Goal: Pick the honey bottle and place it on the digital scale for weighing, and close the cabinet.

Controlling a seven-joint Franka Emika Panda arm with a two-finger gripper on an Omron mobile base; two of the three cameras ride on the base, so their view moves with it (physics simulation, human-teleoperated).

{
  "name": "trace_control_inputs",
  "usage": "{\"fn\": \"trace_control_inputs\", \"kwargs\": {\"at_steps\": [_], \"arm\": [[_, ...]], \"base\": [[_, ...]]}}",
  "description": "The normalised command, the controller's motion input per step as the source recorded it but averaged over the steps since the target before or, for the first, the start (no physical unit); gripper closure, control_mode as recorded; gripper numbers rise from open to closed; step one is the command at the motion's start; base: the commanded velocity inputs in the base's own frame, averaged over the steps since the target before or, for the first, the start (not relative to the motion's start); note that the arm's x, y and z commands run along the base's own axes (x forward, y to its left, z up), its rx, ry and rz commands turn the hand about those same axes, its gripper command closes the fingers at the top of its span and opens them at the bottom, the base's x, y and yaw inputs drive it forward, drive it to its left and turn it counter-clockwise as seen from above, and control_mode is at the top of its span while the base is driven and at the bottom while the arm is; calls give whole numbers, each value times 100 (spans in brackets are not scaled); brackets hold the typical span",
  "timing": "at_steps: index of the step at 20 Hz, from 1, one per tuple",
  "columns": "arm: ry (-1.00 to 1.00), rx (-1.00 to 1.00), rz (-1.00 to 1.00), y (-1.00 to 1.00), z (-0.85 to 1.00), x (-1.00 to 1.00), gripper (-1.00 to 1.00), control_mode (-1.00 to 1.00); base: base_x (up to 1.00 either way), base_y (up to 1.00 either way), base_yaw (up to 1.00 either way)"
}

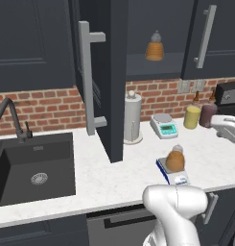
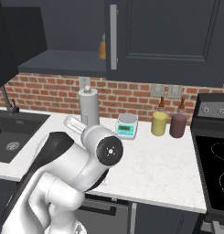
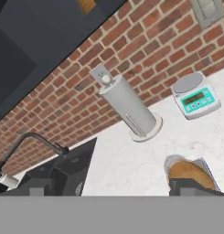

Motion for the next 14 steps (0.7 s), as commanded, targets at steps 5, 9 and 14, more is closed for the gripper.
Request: {"fn": "trace_control_inputs", "kwargs": {"at_steps": [5, 9, 14], "arm": [[-32, -5, 0, 82, -31, -16, -100, -100], [-38, -2, 0, 94, -36, -28, -100, -100], [-29, 0, 0, 44, -5, -44, -100, -100]], "base": [[0, 0, 0], [0, 0, 0], [0, 0, 0]]}}
